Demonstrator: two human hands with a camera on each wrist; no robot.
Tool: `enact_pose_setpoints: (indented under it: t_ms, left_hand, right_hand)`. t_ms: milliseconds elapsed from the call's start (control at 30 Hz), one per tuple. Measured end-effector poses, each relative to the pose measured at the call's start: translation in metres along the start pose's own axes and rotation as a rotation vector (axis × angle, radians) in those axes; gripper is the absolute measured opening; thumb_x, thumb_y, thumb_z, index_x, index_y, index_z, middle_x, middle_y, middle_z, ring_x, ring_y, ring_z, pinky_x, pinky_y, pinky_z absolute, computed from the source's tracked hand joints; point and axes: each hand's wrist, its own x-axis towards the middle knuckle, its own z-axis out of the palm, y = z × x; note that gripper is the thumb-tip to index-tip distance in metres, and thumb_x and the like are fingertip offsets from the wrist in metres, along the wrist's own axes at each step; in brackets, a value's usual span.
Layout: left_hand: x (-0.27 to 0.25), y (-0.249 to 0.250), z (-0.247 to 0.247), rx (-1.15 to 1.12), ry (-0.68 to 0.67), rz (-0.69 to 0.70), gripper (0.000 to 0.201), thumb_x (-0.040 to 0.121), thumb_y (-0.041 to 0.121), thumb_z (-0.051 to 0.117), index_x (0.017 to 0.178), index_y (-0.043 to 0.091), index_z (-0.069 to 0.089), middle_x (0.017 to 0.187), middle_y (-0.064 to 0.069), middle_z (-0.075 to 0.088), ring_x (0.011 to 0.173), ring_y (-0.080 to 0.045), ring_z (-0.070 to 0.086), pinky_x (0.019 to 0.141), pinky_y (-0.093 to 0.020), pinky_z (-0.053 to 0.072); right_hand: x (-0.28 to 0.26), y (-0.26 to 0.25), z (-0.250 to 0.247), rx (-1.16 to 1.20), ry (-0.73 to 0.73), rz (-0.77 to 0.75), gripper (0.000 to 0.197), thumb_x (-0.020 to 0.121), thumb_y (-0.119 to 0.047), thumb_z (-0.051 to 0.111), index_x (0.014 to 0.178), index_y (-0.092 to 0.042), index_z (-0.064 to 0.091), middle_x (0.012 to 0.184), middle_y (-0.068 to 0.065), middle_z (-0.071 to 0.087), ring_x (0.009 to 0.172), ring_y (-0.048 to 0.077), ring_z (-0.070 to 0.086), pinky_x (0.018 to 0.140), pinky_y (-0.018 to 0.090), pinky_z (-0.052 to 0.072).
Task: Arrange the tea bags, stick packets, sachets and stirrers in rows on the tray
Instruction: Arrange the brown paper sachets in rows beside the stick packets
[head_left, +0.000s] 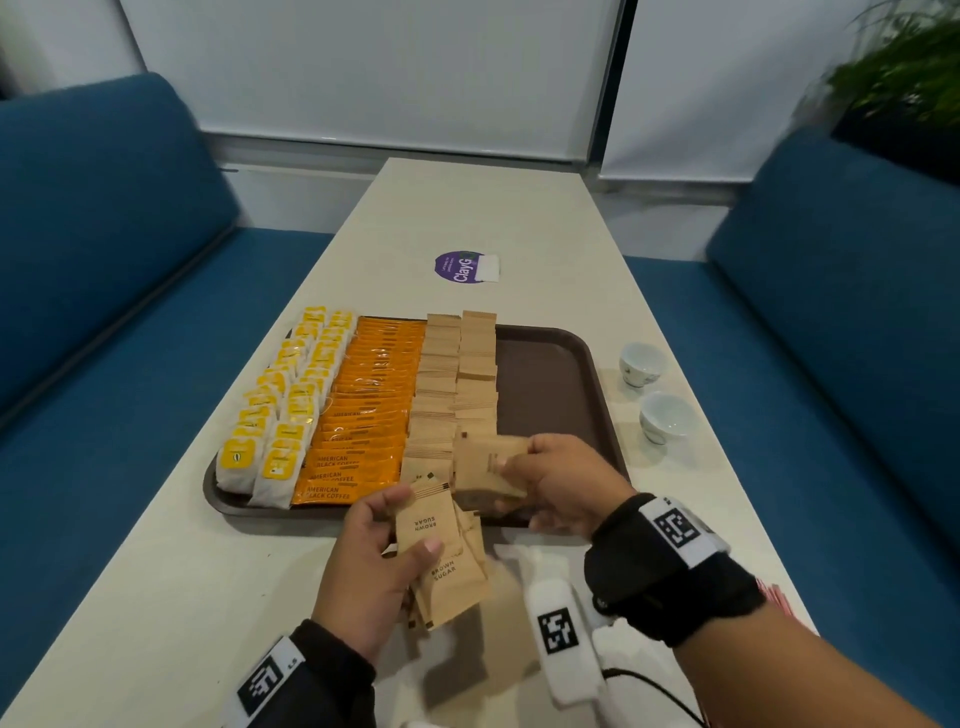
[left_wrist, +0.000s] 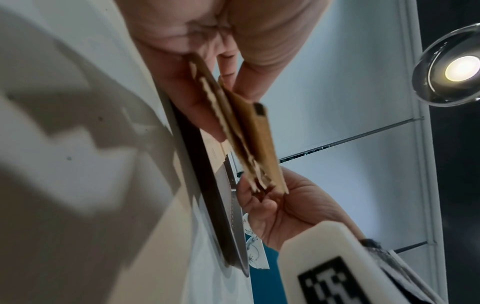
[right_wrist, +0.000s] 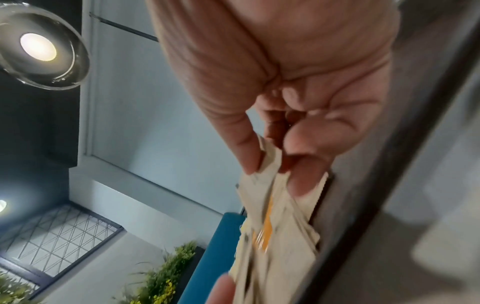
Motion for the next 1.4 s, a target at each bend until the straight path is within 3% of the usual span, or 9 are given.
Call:
enact_pose_setpoints:
  t_ms: [233, 400, 567, 633, 733, 867, 1000, 1100, 1400]
  left_hand:
    - [0.004, 0.001, -0.006, -0.017, 0.016, -0.035, 0.042, 0.081, -0.005, 0.063, 0.102, 0.028, 0.051, 0.108, -0.007, 0.066, 0.098, -0.028, 0.064, 0.073, -0.043, 0.055]
    - [0.008, -0.001, -0.007, -0.035, 0.012, -0.048, 0.040, 0.081, -0.007, 0.063, 0.103, 0.025, 0.052, 0.107, -0.008, 0.067, 0.099, -0.028, 0.064, 0.073, -0.043, 0.055]
    - [0.009, -0.002, -0.009, -0.054, 0.009, -0.065, 0.039, 0.081, -0.007, 0.062, 0.104, 0.023, 0.052, 0.106, -0.007, 0.067, 0.099, -0.028, 0.064, 0.075, -0.045, 0.055]
    - [0.009, -0.002, -0.010, -0.058, 0.010, -0.060, 0.040, 0.080, -0.008, 0.063, 0.104, 0.022, 0.053, 0.105, -0.007, 0.068, 0.098, -0.027, 0.065, 0.077, -0.045, 0.054]
    - [0.008, -0.002, -0.010, -0.066, 0.012, -0.054, 0.040, 0.079, -0.010, 0.062, 0.104, 0.020, 0.052, 0.102, -0.007, 0.069, 0.097, -0.026, 0.065, 0.074, -0.042, 0.054]
    - [0.008, -0.003, -0.008, -0.066, 0.010, -0.056, 0.041, 0.079, -0.010, 0.063, 0.105, 0.020, 0.052, 0.103, -0.008, 0.068, 0.098, -0.026, 0.064, 0.074, -0.042, 0.054]
    - [0.006, -0.001, -0.006, -0.045, 0.004, -0.045, 0.041, 0.078, -0.009, 0.064, 0.104, 0.021, 0.052, 0.103, -0.007, 0.067, 0.097, -0.025, 0.065, 0.074, -0.041, 0.055]
    - [0.005, 0.001, -0.005, -0.032, 0.011, -0.024, 0.041, 0.078, -0.007, 0.065, 0.103, 0.022, 0.051, 0.102, -0.006, 0.067, 0.094, -0.023, 0.065, 0.066, -0.035, 0.053]
    - [-0.008, 0.008, 0.014, 0.029, -0.010, 0.024, 0.045, 0.073, -0.008, 0.070, 0.104, 0.021, 0.053, 0.094, -0.002, 0.068, 0.074, -0.014, 0.068, 0.057, -0.025, 0.054]
  right_hand:
    - [0.026, -0.042, -0.022, -0.494, 0.105, -0.042, 0.008, 0.088, -0.010, 0.063, 0.096, -0.011, 0.064, 0.085, 0.005, 0.067, 0.057, 0.008, 0.054, 0.050, 0.018, 0.043]
    - [0.058, -0.051, -0.008, -0.593, 0.038, 0.061, 0.021, 0.084, -0.009, 0.069, 0.103, -0.004, 0.065, 0.101, 0.013, 0.072, 0.061, 0.013, 0.057, 0.058, 0.022, 0.050]
    - [0.085, -0.049, 0.005, -0.755, -0.003, 0.134, 0.011, 0.086, -0.015, 0.067, 0.083, -0.008, 0.059, 0.078, 0.004, 0.064, 0.065, 0.013, 0.059, 0.065, 0.018, 0.054]
    - [0.091, -0.050, 0.011, -0.836, -0.015, 0.239, 0.018, 0.089, -0.023, 0.064, 0.098, -0.008, 0.060, 0.078, 0.001, 0.063, 0.070, 0.013, 0.058, 0.085, 0.028, 0.051]
    - [0.100, -0.052, 0.014, -0.915, -0.007, 0.296, 0.027, 0.092, -0.032, 0.059, 0.106, -0.009, 0.060, 0.073, -0.003, 0.061, 0.066, 0.009, 0.055, 0.092, 0.029, 0.046]
    - [0.104, -0.050, 0.010, -0.817, -0.006, 0.213, 0.014, 0.088, -0.015, 0.065, 0.077, -0.011, 0.057, 0.075, 0.001, 0.064, 0.062, 0.009, 0.058, 0.063, 0.020, 0.052]
    - [0.097, -0.049, 0.007, -0.818, 0.031, 0.142, 0.018, 0.084, -0.022, 0.070, 0.092, -0.009, 0.061, 0.104, 0.006, 0.071, 0.084, 0.017, 0.065, 0.090, 0.031, 0.051]
    - [0.071, -0.052, 0.004, -0.714, 0.099, -0.093, 0.019, 0.080, -0.023, 0.073, 0.079, -0.012, 0.058, 0.103, 0.007, 0.069, 0.097, 0.022, 0.065, 0.088, 0.037, 0.053]
    - [-0.004, -0.010, 0.019, -0.427, -0.097, -0.117, 0.022, 0.075, -0.024, 0.079, 0.080, -0.015, 0.060, 0.082, 0.001, 0.069, 0.065, 0.008, 0.059, 0.060, 0.019, 0.051]
